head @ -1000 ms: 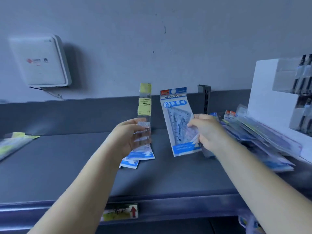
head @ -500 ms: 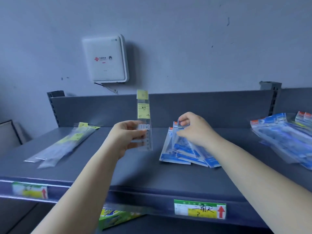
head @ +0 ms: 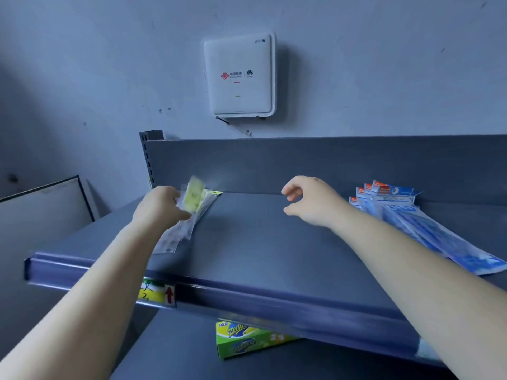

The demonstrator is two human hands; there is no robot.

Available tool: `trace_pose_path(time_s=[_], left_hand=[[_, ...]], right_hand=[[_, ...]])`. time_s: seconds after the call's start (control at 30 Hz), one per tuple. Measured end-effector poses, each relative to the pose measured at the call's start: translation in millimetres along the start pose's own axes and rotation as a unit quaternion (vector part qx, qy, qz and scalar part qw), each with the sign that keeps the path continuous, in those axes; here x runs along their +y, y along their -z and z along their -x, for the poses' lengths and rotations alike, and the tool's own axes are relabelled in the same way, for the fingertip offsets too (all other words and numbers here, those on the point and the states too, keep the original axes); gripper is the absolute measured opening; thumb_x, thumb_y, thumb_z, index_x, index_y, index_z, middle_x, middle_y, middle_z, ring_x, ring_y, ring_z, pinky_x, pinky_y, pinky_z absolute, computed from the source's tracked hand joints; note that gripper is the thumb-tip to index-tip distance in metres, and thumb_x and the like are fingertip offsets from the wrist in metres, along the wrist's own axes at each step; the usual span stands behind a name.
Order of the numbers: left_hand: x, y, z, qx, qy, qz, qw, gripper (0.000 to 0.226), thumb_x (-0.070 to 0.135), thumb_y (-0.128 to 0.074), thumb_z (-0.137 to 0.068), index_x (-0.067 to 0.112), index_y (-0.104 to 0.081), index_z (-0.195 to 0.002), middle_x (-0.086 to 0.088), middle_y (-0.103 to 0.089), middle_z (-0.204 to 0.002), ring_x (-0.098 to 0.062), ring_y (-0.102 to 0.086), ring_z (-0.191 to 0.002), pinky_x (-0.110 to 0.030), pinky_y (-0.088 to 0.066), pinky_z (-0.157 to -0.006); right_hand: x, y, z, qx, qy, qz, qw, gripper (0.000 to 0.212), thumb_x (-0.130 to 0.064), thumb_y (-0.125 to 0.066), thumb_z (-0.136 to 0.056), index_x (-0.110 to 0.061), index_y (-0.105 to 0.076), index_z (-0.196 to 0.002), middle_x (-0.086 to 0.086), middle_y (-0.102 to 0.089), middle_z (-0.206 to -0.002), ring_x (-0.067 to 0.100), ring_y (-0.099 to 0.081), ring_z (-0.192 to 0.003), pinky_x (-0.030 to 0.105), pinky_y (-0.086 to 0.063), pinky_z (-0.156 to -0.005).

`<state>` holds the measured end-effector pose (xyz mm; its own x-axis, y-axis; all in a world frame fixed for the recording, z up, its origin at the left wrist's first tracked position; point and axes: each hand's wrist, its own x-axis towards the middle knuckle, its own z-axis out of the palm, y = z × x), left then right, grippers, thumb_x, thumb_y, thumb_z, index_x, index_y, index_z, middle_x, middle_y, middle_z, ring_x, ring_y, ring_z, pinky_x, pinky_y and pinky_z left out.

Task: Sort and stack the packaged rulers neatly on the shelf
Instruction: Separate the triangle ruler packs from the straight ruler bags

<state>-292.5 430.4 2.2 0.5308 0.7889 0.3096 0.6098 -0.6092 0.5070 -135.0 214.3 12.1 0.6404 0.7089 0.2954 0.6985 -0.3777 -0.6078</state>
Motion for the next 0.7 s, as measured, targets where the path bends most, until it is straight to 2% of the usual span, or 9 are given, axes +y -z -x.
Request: trace_pose_path(time_s=[0.07,0.2,0.23,0.33,0.4,0.5,0.6,0.7], left_hand=[[-6.2,-5.5,-1.3,0.004,-0.001,-0.040,0.999,0.043,0.018,-0.070,-0.079,0.010,-0.059,-0.120,-0.009,-0.061,-0.120,-0.029,-0.057,-0.107,-0.036,-0.046,-0.089],[18.3,-15.7,3.4,-0.006,-0.057,-0.082,0.995,0.030,0.019,-0.056,-0.085,0.018,-0.061,-0.114,-0.004,-0.062,-0.116,-0.027,-0.056,-0.106,-0.034,-0.048,-0.086],[29.3,-19.2,6.4,-0.008,-0.079,-0.104,0.991,0.030,0.019,-0.054,-0.085,0.018,-0.061,-0.114,-0.003,-0.062,-0.115,-0.026,-0.056,-0.105,-0.033,-0.048,-0.083],[69.9,-31.4,21.2,-0.010,-0.148,-0.162,0.975,0.032,0.024,-0.052,-0.088,0.019,-0.057,-0.118,-0.001,-0.060,-0.117,-0.025,-0.054,-0.108,-0.031,-0.045,-0.079],[99.1,-41.4,35.5,0.010,-0.202,-0.188,0.961,0.028,0.025,-0.051,-0.088,0.016,-0.057,-0.114,-0.002,-0.060,-0.113,-0.026,-0.054,-0.106,-0.030,-0.040,-0.074],[144.0,-57.5,60.5,0.023,-0.268,-0.196,0.943,0.027,0.026,-0.050,-0.088,0.015,-0.056,-0.111,-0.001,-0.059,-0.108,-0.024,-0.053,-0.100,-0.028,-0.032,-0.072],[191.6,-73.4,86.6,0.014,-0.310,-0.178,0.934,0.028,0.024,-0.049,-0.088,0.016,-0.056,-0.114,0.000,-0.058,-0.108,-0.022,-0.052,-0.093,-0.027,-0.030,-0.071],[239.9,-90.3,113.3,0.018,-0.348,-0.157,0.924,0.028,0.029,-0.048,-0.090,0.018,-0.056,-0.115,0.001,-0.058,-0.111,-0.023,-0.055,-0.102,-0.027,-0.029,-0.072]], right_hand=[[1.3,-1.4,-2.1,-0.001,-0.002,0.023,1.000,0.030,-0.007,-0.056,-0.084,-0.018,-0.057,-0.113,-0.006,-0.055,-0.106,0.015,-0.050,-0.089,0.020,-0.038,-0.057],[7.0,6.3,4.2,0.016,0.000,0.146,0.989,0.029,-0.009,-0.051,-0.085,-0.023,-0.056,-0.110,-0.006,-0.056,-0.111,0.018,-0.053,-0.103,0.030,-0.047,-0.080],[8.1,10.2,8.2,0.020,0.004,0.192,0.981,0.028,-0.011,-0.050,-0.086,-0.023,-0.055,-0.111,-0.005,-0.056,-0.111,0.019,-0.053,-0.105,0.031,-0.046,-0.081],[13.9,25.4,22.4,0.049,0.041,0.386,0.920,0.022,-0.018,-0.049,-0.090,-0.019,-0.052,-0.112,-0.001,-0.055,-0.109,0.024,-0.050,-0.103,0.031,-0.032,-0.073],[22.6,37.6,34.4,0.058,0.052,0.465,0.882,0.017,-0.020,-0.049,-0.090,-0.017,-0.049,-0.107,0.001,-0.050,-0.099,0.024,-0.046,-0.094,0.032,-0.028,-0.071],[43.5,61.8,55.2,0.063,0.045,0.474,0.877,0.010,-0.020,-0.047,-0.090,-0.018,-0.046,-0.100,0.001,-0.049,-0.097,0.022,-0.038,-0.085,0.032,-0.026,-0.070],[70.8,93.4,79.2,0.068,0.042,0.464,0.882,0.020,-0.026,-0.046,-0.092,-0.017,-0.047,-0.109,0.000,-0.051,-0.110,0.023,-0.046,-0.099,0.031,-0.027,-0.071],[103.2,126.5,104.2,0.077,0.021,0.452,0.889,0.026,-0.032,-0.044,-0.093,-0.016,-0.048,-0.113,0.000,-0.050,-0.112,0.023,-0.046,-0.105,0.030,-0.028,-0.073]])
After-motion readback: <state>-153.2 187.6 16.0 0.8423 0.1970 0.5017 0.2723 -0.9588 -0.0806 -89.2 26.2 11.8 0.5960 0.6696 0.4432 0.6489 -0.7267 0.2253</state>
